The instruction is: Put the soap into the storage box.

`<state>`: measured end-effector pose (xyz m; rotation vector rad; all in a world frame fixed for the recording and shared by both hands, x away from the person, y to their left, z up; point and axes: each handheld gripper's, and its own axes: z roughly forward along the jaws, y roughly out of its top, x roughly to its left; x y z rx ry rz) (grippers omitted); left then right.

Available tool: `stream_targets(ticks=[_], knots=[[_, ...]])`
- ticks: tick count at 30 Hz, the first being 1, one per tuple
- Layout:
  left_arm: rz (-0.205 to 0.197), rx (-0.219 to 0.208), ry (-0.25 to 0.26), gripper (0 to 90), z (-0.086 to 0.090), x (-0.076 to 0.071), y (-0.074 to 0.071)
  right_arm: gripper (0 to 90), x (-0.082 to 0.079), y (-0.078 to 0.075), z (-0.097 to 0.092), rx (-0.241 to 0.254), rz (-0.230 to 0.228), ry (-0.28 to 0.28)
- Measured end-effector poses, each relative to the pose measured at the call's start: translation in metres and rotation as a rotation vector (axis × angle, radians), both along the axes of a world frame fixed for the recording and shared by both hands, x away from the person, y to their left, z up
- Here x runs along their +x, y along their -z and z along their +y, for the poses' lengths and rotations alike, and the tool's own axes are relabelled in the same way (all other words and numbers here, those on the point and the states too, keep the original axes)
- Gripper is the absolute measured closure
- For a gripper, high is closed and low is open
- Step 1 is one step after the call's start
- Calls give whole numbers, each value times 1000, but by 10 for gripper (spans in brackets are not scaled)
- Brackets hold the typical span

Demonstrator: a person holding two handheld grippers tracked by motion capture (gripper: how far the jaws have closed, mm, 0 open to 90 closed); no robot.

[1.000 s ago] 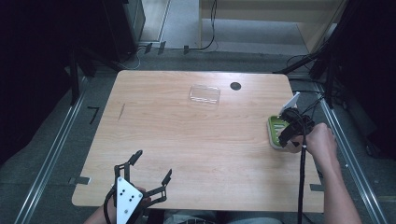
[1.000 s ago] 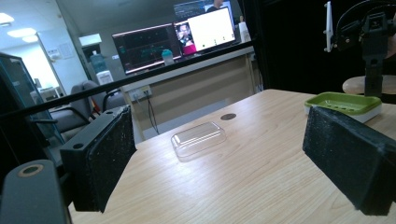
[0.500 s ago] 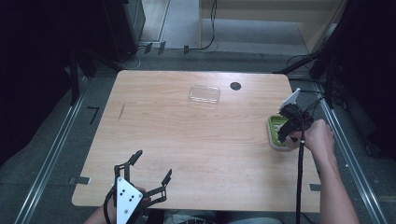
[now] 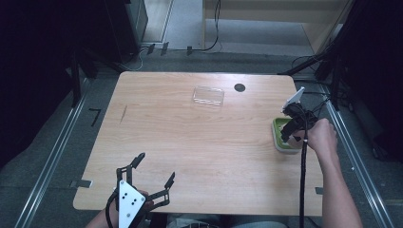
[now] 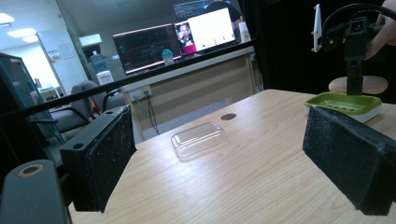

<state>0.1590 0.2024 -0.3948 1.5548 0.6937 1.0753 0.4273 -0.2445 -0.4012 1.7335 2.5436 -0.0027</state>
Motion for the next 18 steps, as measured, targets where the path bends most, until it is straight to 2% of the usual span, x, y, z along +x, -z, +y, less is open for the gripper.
stream_targets(ticks=[9,18], knots=[[0,-2,0,99,0,0,0,333,8,-2,3,20,-21,10],[0,1,1,99,0,0,0,333,13,1,2,30,-22,22]])
